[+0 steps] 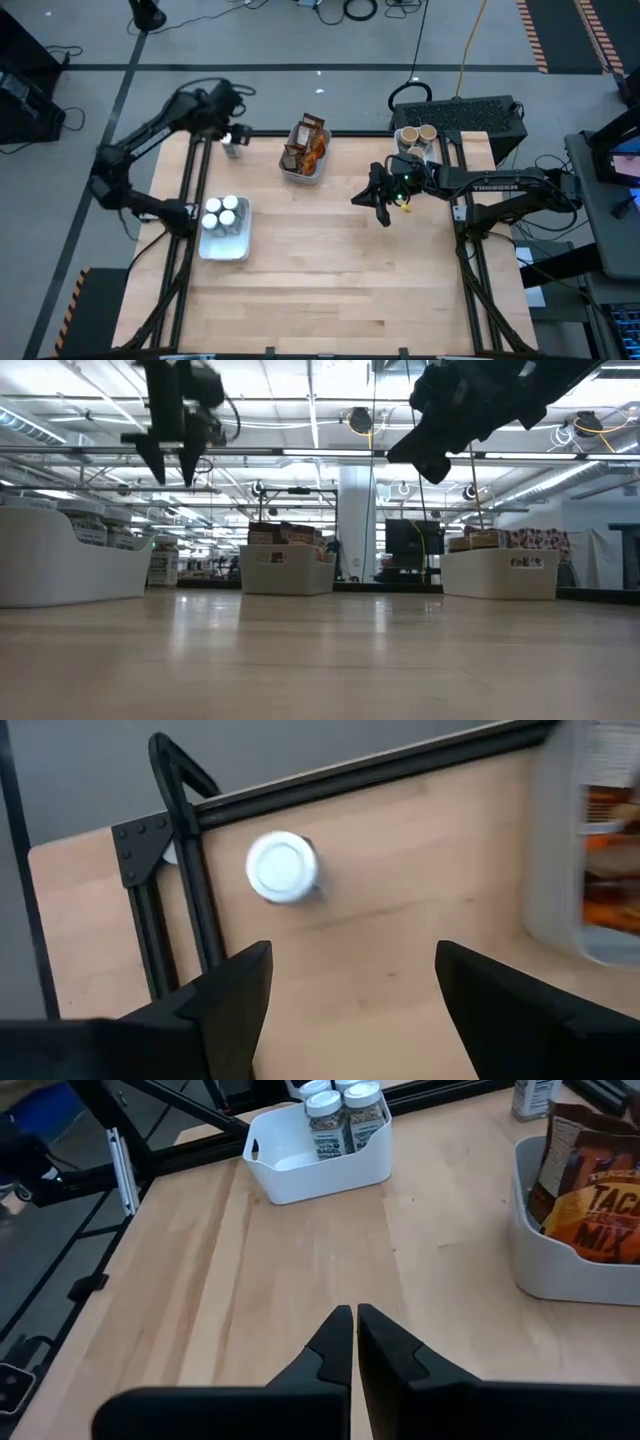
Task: Sort spices by type
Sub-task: Put the white spice bottle into the bottom white bin
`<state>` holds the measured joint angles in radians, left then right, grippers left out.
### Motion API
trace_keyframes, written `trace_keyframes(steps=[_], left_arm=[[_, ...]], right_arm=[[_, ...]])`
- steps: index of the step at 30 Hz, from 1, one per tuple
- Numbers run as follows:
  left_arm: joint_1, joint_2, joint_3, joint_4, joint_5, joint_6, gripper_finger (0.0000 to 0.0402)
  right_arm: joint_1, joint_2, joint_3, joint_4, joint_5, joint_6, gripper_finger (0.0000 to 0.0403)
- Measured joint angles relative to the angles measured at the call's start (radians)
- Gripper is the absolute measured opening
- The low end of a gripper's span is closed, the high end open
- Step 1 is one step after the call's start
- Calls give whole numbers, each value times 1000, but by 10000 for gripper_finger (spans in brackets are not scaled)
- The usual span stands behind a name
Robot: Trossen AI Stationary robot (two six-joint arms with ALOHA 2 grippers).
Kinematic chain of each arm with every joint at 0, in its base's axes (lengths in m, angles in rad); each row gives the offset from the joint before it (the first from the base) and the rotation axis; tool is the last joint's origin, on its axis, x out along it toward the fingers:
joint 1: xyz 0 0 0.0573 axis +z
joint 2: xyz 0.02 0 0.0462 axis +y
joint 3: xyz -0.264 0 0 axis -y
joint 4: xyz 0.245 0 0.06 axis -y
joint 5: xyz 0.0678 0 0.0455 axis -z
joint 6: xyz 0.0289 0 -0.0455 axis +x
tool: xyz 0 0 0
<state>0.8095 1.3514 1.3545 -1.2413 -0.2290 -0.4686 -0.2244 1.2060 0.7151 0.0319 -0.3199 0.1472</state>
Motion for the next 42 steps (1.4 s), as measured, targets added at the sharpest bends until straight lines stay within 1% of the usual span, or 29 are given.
trace_keyframes(steps=[2, 5, 12, 18, 27, 31, 35, 42], left_arm=[[63, 36, -1, 19, 26, 58, 281], [130, 88, 0, 48, 72, 123, 281], [216, 208, -1, 57, 106, 221, 281], [237, 270, -1, 60, 120, 254, 288], [263, 297, -1, 101, 113, 277, 336], [272, 309, -18, 121, 112, 299, 351], [285, 327, -57, 155, 123, 300, 355], [289, 332, -71, 205, 125, 299, 355]], right_arm=[[6, 0, 0, 0, 3, 10, 0], [11, 0, 0, 0, 4, 25, 0], [11, 0, 0, 1, 5, 51, 0], [11, 0, 0, -1, 5, 51, 0], [10, 0, 0, -8, 5, 43, 0], [10, 0, 0, -12, 5, 29, 0], [10, 0, 0, -13, 5, 25, 0], [10, 0, 0, -29, 4, 20, 0]])
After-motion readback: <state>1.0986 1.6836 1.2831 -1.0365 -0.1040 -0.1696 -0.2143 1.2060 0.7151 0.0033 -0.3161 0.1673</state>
